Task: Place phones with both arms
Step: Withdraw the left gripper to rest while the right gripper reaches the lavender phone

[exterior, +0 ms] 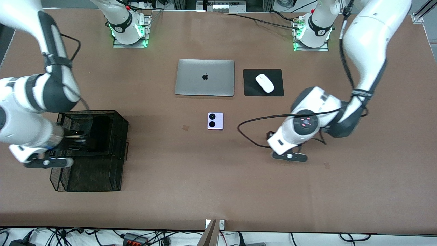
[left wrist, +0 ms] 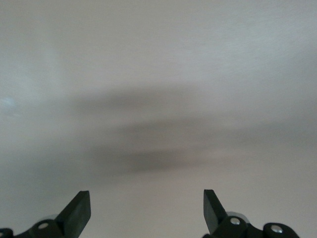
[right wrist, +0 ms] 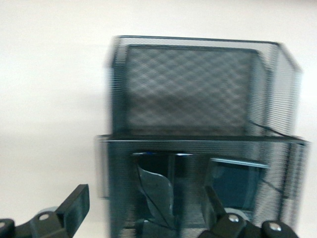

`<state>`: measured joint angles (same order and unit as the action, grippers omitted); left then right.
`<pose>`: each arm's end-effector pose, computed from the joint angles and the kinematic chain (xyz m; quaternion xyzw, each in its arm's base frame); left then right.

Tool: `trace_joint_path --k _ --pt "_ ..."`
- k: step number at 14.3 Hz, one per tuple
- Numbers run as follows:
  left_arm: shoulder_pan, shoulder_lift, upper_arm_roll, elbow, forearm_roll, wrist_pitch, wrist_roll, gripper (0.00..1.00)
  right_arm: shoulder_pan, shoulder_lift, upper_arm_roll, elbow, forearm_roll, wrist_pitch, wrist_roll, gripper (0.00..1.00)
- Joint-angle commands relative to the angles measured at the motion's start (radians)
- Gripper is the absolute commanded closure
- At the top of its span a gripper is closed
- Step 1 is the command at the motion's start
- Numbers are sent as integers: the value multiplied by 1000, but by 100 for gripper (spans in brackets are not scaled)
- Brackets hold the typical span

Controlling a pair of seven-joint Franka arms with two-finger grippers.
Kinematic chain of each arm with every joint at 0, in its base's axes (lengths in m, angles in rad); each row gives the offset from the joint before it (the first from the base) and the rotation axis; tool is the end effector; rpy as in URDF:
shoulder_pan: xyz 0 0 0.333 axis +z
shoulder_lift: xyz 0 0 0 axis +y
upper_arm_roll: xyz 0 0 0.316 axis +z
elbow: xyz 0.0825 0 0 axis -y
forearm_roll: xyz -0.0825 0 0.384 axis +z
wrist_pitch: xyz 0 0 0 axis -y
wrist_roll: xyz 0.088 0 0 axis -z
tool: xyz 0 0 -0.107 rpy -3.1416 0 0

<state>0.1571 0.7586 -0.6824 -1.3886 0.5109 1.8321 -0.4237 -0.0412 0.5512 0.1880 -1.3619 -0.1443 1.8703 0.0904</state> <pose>0.6695 -0.2261 0.3156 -0.9940 0.0827 0.0582 0.0426 0.7053 0.0667 0.4021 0.9990 0.0378 -0.0141 0.0212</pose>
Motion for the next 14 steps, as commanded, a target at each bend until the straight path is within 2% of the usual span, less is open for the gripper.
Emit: trace_joint_path --k 1,5,7,9,10,11,13,14 --pt "91 -117 -6 -24 6 -63 175 0 88 32 7 -2 25 13 55 0" --pt "139 -252 -13 -12 -24 -218 270 0 297 94 7 0 22 104 300 0" --pt "141 -306 -9 20 -157 -334 281 0 394 142 7 0 16 185 394 0" --pt "138 -327 13 103 -234 -384 301 0 466 199 7 0 19 292 445 0" --pt "131 -362 45 103 -267 -396 334 0 504 225 5 -2 14 338 480 0" --pt "107 -395 120 102 -317 -407 365 0 541 252 -1 0 12 374 511 0" --pt "-6 -479 364 36 -482 -398 446 0 560 289 -2 0 3 395 520 0" --pt "-54 -514 461 -18 -527 -366 504 0 575 297 -2 -2 2 395 528 0"
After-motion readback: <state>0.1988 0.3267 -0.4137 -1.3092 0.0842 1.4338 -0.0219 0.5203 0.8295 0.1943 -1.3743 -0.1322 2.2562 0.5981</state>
